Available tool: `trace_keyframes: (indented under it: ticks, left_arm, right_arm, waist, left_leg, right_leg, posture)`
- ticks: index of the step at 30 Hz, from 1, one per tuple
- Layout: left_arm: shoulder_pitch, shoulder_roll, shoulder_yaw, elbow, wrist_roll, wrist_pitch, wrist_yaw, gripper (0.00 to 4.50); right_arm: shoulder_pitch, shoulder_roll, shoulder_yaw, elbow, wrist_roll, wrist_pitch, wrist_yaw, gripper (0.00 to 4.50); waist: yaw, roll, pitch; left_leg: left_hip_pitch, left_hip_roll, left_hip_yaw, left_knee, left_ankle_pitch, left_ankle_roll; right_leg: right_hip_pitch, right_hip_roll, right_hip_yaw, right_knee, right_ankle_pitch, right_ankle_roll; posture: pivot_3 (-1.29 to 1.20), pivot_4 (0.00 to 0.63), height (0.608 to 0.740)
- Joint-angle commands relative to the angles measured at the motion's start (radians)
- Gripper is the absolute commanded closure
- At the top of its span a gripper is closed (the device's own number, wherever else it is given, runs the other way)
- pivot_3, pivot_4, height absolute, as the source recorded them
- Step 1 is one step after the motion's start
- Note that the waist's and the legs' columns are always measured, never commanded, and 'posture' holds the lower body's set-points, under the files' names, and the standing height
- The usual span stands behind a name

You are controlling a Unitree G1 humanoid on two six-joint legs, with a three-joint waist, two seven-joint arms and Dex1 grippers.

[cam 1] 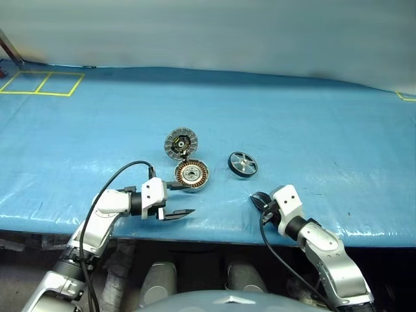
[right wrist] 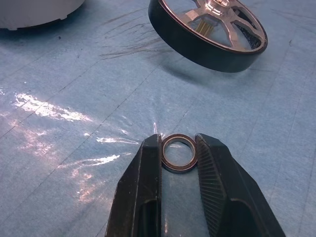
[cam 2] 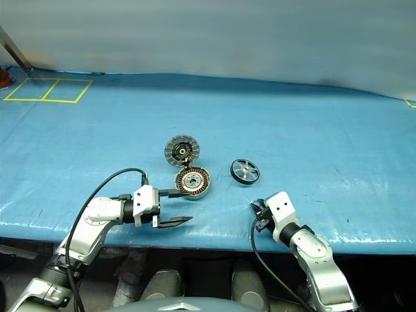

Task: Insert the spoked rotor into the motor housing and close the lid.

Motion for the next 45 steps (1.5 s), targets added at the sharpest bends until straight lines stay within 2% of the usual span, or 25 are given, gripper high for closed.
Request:
trace_keyframes:
  ticks: [1,7,11,18,22,27,39,45]
  left_arm:
    - [-0.008,-0.004,0.036,-0.015,-0.024,-0.016,0.006,1.15]
    - [-0.006,-0.001,0.066,-0.013,-0.037,-0.014,0.012,1.15]
    - [-0.001,0.001,0.088,-0.117,-0.047,0.062,0.066,1.15]
    - [0.021,0.026,0.171,-0.16,-0.045,0.12,0.153,1.15]
    - [0.076,0.036,0.237,-0.189,-0.059,0.161,0.212,1.15]
    - [0.16,0.037,0.264,-0.239,-0.075,0.189,0.234,1.15]
    - [0.222,-0.005,0.245,-0.309,-0.088,0.225,0.279,1.15]
    - [0.222,-0.006,0.234,-0.299,-0.076,0.225,0.29,1.15]
  right_arm:
    - [0.014,0.003,-0.04,0.017,0.01,0.025,-0.022,3.83]
    - [-0.025,0.01,-0.012,-0.145,0.059,0.051,0.005,3.83]
    - [-0.068,0.009,0.034,-0.245,0.087,0.099,0.03,3.83]
    - [-0.193,0.012,0.187,-0.24,0.056,0.111,0.074,3.83]
    - [-0.296,0.043,0.269,-0.131,0.018,0.078,0.096,3.83]
    - [-0.399,0.114,0.298,-0.003,0.021,0.05,0.11,3.83]
    - [-0.57,0.258,0.331,0.293,-0.032,-0.06,0.113,3.83]
    - [-0.609,0.284,0.329,0.371,-0.052,-0.083,0.12,3.83]
  waist:
    - [0.0,0.0,0.0]
    - [-0.002,0.001,0.001]
    - [-0.007,0.002,0.001]
    - [-0.012,0.001,0.002]
    - [-0.016,0.001,0.002]
    - [-0.012,0.0,0.003]
    - [-0.016,0.001,0.003]
    - [-0.015,0.001,0.003]
  left_leg:
    - [0.0,0.0,0.0,0.0,0.0,0.0]
    - [-0.003,0.0,0.0,-0.001,0.0,0.0]
    - [-0.004,0.0,0.0,-0.002,0.0,0.0]
    - [-0.004,0.0,-0.001,-0.003,0.0,0.0]
    - [-0.004,0.0,-0.001,-0.003,0.0,0.0]
    - [-0.004,0.0,-0.001,-0.004,0.0,0.0]
    - [-0.004,0.0,-0.001,-0.005,0.0,0.0]
    - [-0.004,0.0,-0.001,-0.005,0.0,0.0]
  right_leg:
    - [0.0,0.0,0.0,0.0,0.0,0.0]
    - [-0.003,0.0,0.0,0.0,0.0,0.0]
    - [-0.005,0.0,0.0,0.0,0.0,0.0]
    - [-0.005,0.0,-0.001,0.0,0.0,0.0]
    - [-0.005,0.0,-0.001,0.0,0.0,0.0]
    - [-0.005,0.0,-0.001,0.0,0.0,0.0]
    - [-0.006,0.001,-0.002,0.0,0.0,-0.001]
    - [-0.006,0.0,-0.002,0.0,0.001,-0.002]
  posture:
    - [0.0,0.15,0.74]
    - [0.0,0.15,0.74]
    - [0.0,0.15,0.74]
    - [0.0,0.15,0.74]
    - [0.0,0.15,0.74]
    - [0.0,0.15,0.74]
    - [0.0,0.15,0.74]
    - [0.0,0.15,0.74]
